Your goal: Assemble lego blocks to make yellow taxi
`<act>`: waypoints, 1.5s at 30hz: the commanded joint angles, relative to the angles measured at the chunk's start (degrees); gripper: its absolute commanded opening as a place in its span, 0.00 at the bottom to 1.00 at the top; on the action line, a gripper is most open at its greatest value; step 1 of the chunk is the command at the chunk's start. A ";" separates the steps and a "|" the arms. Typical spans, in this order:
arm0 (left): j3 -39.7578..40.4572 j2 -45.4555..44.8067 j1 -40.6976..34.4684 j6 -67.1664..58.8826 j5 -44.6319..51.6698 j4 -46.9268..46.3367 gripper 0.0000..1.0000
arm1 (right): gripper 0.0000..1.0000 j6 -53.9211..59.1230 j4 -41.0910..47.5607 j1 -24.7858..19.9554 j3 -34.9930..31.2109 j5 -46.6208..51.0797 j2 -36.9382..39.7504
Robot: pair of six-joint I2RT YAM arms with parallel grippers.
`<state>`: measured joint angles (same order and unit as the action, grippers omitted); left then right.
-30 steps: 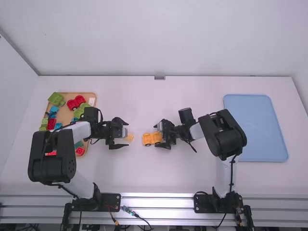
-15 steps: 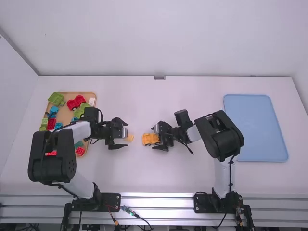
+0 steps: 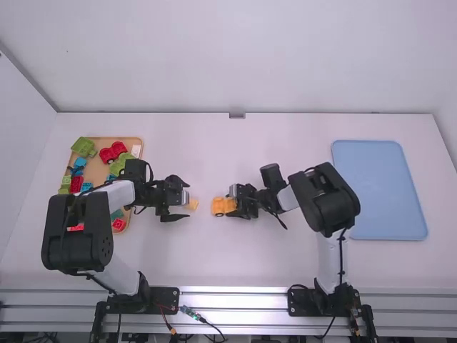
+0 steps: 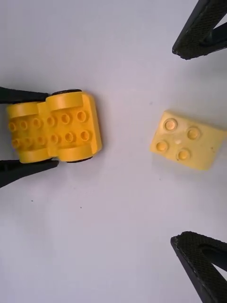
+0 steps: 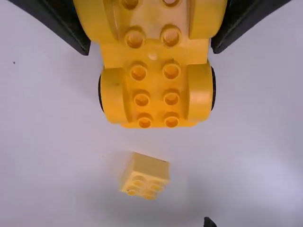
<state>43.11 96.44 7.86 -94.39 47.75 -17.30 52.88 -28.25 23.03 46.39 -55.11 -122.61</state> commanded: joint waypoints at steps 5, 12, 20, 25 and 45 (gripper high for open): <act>-0.66 0.65 -1.60 -0.47 0.76 -0.13 0.98 | 0.53 -0.52 1.01 -1.95 -0.28 -0.48 -0.98; 0.61 5.00 -4.96 3.47 -3.89 5.95 0.94 | 0.57 0.48 3.69 -4.55 -0.31 -0.52 -0.98; 10.58 7.76 -1.68 -12.12 -2.99 -14.82 0.84 | 0.58 -0.02 5.01 -5.09 -0.31 -0.52 -0.96; 9.46 9.37 -1.53 -11.96 -3.63 -10.51 0.87 | 0.58 0.02 4.72 -4.90 -0.20 -0.52 -0.96; 13.88 18.60 -1.44 -12.51 4.04 -10.97 0.82 | 0.66 -0.37 4.70 -4.98 -0.28 -0.55 -0.96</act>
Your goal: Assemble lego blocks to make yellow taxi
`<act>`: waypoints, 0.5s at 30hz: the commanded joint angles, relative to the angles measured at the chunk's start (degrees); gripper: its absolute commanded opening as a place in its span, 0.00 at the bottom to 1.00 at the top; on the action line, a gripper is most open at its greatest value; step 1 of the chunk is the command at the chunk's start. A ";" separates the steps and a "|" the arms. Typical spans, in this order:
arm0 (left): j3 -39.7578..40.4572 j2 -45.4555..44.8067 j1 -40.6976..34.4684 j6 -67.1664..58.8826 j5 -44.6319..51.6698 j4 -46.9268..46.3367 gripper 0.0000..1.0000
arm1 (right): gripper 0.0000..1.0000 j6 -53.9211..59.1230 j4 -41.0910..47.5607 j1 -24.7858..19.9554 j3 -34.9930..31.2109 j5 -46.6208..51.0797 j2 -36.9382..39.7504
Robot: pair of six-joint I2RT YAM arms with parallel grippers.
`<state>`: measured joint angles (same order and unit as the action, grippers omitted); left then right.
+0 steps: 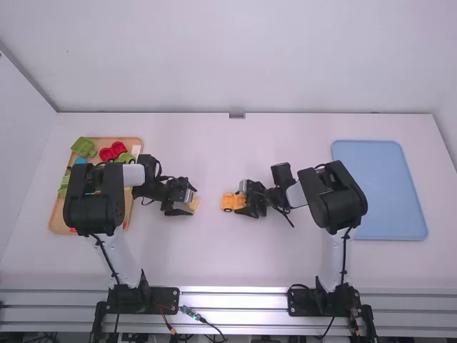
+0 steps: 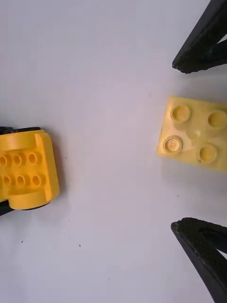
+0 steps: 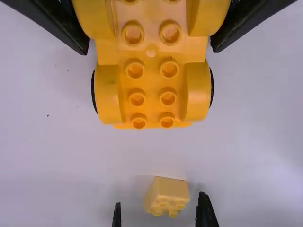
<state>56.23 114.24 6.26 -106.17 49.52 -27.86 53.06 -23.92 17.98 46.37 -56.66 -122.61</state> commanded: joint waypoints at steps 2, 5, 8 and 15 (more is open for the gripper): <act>1.40 0.83 0.13 -0.71 2.05 -1.25 0.81 | 0.66 -0.57 0.37 0.07 -0.26 1.03 -0.96; 1.55 0.85 0.13 -0.71 1.90 -1.25 0.78 | 0.66 -0.55 0.39 0.04 -0.26 0.98 -0.96; 1.40 0.85 0.15 -1.34 2.08 -1.27 0.76 | 0.66 -0.55 0.39 0.07 -0.26 0.98 -0.96; 1.09 0.85 0.11 -1.34 1.49 -1.79 0.71 | 0.80 -0.57 0.39 0.04 -0.26 0.98 -0.96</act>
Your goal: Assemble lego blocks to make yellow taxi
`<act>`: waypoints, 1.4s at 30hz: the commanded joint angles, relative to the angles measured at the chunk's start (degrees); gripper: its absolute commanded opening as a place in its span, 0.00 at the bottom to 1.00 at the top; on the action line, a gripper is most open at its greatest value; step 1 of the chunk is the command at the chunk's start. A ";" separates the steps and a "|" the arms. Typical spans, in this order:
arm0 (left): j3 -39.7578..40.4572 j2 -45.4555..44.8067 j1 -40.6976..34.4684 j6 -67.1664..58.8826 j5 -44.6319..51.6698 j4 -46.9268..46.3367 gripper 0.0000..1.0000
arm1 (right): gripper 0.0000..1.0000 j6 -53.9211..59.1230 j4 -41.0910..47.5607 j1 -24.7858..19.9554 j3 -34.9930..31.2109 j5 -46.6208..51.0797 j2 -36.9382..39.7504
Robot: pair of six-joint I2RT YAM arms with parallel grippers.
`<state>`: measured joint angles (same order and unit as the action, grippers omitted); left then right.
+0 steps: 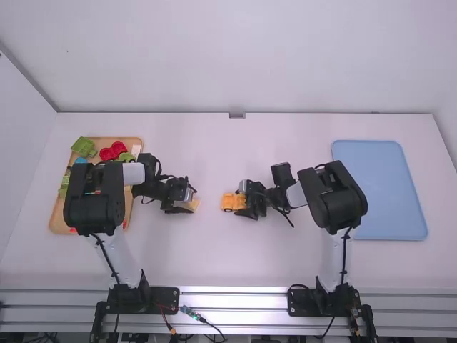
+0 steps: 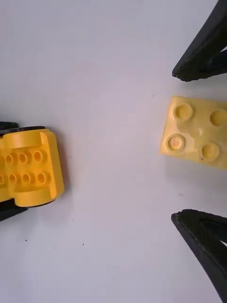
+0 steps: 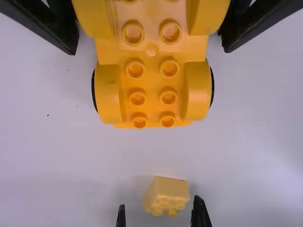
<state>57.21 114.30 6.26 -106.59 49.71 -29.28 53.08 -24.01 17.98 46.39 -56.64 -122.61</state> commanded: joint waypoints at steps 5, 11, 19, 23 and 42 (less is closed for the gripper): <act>-1.03 0.78 0.11 -0.88 1.49 1.07 0.68 | 0.84 -0.74 0.48 0.04 -0.28 0.98 -0.96; -1.25 0.91 0.15 2.90 1.29 2.45 0.69 | 0.85 -0.83 0.46 0.04 -0.22 1.01 -0.96; -1.18 1.53 0.17 3.93 1.88 3.26 0.69 | 0.87 -0.79 0.48 0.04 -0.24 1.01 -0.96; 0.02 2.84 0.15 4.28 1.77 1.88 0.70 | 0.87 -0.79 0.48 0.00 -0.24 0.98 -0.96; 4.79 4.04 0.17 -0.71 0.37 -6.34 0.58 | 0.87 -0.81 0.46 0.02 -0.24 0.98 -0.96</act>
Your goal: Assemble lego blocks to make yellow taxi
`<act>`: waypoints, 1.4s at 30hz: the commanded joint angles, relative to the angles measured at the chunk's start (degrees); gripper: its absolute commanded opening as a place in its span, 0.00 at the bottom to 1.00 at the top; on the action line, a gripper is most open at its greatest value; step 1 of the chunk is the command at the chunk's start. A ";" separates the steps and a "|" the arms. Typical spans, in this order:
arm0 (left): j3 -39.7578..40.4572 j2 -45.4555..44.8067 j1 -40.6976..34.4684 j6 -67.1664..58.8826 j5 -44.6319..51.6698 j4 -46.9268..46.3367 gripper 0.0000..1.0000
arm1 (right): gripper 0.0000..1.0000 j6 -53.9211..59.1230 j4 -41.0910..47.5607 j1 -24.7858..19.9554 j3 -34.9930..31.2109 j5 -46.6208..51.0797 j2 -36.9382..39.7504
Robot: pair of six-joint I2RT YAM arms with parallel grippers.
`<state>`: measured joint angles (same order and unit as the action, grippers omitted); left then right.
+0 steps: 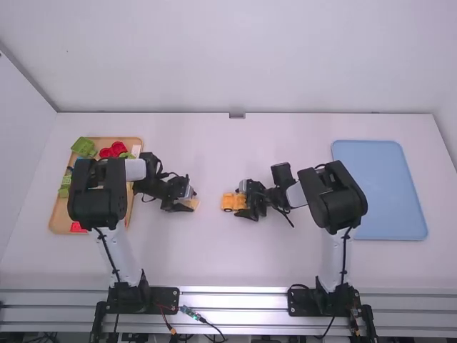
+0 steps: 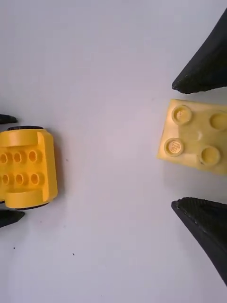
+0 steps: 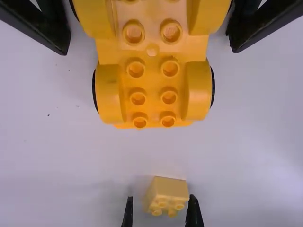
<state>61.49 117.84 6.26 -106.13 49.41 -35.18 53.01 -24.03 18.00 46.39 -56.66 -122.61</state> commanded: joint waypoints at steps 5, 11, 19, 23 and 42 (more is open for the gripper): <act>-1.53 0.50 0.11 -1.60 0.07 2.05 0.53 | 0.88 -0.74 0.48 -0.02 -0.24 1.03 -0.96; -2.91 0.50 0.11 -1.52 0.76 3.93 0.50 | 0.88 -0.74 0.50 -0.02 -0.24 1.03 -0.96; -1.84 0.50 0.13 -1.19 0.74 3.04 0.48 | 0.88 -0.74 0.50 -0.02 -0.24 1.01 -0.96; -1.18 0.50 0.15 -1.41 0.52 2.27 0.47 | 0.88 -0.72 0.50 0.00 -0.24 1.03 -0.96; -2.27 0.50 0.15 -1.17 0.50 4.37 0.31 | 0.88 -0.70 0.48 -0.02 -0.24 1.03 -0.96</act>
<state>59.94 117.86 6.26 -106.56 49.41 -30.59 53.04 -24.03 17.98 46.39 -56.66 -122.61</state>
